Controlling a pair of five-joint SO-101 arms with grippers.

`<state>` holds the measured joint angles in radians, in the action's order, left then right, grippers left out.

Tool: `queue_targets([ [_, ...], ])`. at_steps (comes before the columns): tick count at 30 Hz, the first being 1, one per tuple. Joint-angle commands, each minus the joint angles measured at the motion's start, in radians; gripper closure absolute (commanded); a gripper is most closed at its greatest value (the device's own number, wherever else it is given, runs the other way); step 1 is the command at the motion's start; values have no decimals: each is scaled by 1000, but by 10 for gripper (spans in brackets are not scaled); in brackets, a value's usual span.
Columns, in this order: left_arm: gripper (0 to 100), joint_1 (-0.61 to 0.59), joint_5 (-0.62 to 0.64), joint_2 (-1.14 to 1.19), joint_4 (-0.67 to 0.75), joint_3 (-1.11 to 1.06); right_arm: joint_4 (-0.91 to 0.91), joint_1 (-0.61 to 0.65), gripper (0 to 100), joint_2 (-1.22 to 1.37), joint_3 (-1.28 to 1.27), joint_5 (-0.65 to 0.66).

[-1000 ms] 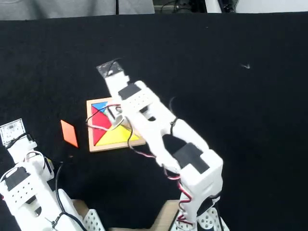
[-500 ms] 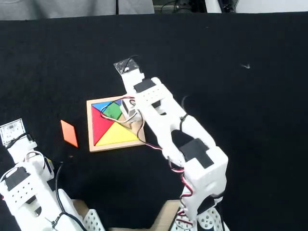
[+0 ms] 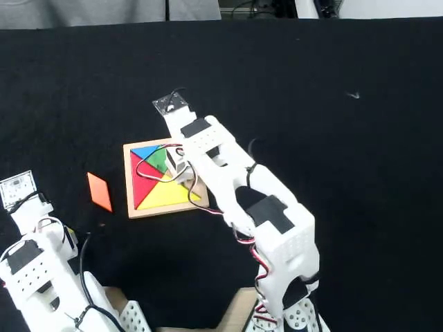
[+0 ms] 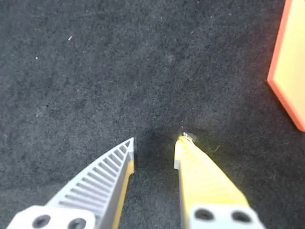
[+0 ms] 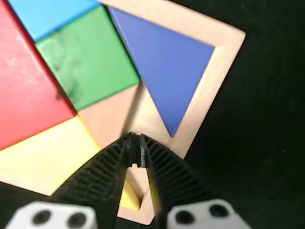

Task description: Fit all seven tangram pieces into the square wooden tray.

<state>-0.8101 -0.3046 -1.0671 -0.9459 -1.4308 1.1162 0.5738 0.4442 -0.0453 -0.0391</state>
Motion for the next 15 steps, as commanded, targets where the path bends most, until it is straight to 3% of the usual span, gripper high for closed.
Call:
queue_targets([
  [1,852,8,-2,-9,14,2,46,32,987,-47,81,9],
  [6,852,21,0,-9,14,24,129,9,988,-183,81,11],
  [9,852,97,2,-11,-31,133,183,-37,988,-326,70,28],
  [15,847,251,28,43,-330,618,163,-207,987,-641,-101,137],
])
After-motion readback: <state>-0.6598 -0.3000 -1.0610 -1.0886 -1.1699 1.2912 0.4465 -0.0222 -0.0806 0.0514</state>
